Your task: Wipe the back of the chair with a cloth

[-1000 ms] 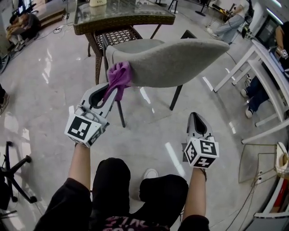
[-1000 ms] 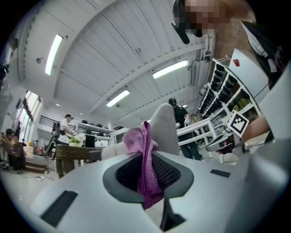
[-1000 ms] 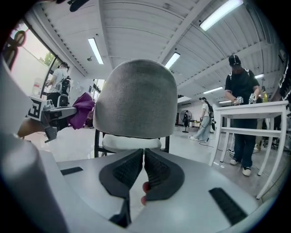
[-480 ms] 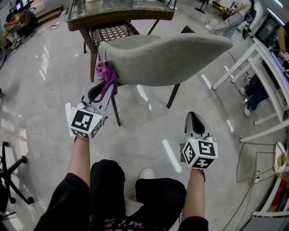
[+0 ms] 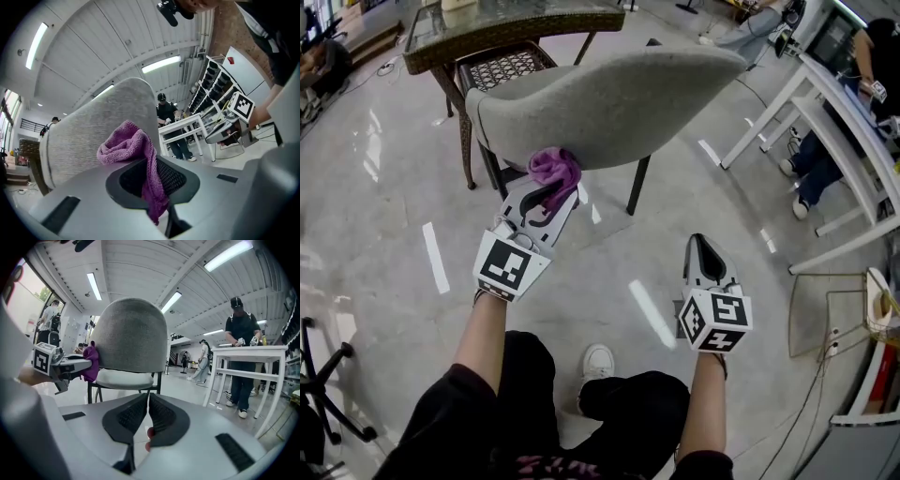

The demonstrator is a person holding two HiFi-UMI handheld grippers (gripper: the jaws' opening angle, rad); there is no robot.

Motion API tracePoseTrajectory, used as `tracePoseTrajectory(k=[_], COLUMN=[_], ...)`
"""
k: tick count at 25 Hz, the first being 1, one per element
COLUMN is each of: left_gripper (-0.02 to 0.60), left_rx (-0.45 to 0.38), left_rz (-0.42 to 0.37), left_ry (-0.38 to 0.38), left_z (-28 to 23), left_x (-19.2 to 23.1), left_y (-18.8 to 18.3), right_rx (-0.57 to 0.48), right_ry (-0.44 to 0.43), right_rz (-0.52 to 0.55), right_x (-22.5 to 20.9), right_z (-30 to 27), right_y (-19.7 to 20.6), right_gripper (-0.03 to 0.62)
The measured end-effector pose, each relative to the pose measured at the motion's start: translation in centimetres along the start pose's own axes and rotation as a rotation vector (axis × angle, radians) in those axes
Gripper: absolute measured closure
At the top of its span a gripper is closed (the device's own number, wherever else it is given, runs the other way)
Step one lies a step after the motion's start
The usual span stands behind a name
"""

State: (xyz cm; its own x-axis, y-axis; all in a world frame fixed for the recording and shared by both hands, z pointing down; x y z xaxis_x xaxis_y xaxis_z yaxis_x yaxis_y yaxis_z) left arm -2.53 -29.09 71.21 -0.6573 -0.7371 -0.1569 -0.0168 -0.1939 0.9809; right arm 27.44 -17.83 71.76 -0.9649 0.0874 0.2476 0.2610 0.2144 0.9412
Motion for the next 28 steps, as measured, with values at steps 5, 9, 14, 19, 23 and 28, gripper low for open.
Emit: tracePoseTrajectory(k=[5,9,14,19,23,28], left_gripper=[0.511,0.511,0.511,0.511,0.511,0.511], left_rx=[0.006,0.025,0.026,-0.005,0.026,0.051], left_rz=[0.002,-0.006,-0.029,-0.017,0.067,0.079], left_ry=[0.076,0.125,0.135,0.085,-0.043,-0.192], left_z=[-3.3,-5.1,-3.9,0.6,5.1,9.0], left_x=[-2.4,-3.7,-3.9,-2.6,-1.3,1.8], left_y=[-0.4,-0.7,-1.4,-2.4,-3.1,-3.3], right_rx=[0.012,0.023,-0.003,-0.046,-0.077,-0.113], right_ry=[0.035,0.036,0.011,-0.028,-0.068,-0.128], right_rz=[-0.019,-0.022,-0.027,-0.039,-0.046,-0.055], right_x=[-1.6,-2.2,-1.3,0.4,2.1,4.4], right_z=[1.1,1.2,0.4,-0.8,-1.8,-3.4], right_y=[1.0,1.5,0.7,-0.9,-2.0,-3.3], right_gripper=[0.565,0.565,0.565,0.565,0.565,0.566])
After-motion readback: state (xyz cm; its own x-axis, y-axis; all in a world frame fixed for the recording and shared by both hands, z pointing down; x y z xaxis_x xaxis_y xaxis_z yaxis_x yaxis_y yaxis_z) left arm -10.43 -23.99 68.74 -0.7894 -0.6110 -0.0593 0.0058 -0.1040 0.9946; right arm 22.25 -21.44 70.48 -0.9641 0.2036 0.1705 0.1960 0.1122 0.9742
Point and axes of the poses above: the fingertips, and each gripper's own axes: z backward along the fingers, x to its left, y out of its underside, the point moved 10 cm from there along z, backward along the fingers, and after that the axes turned 8 degrees about z, right-handed, at the moved point
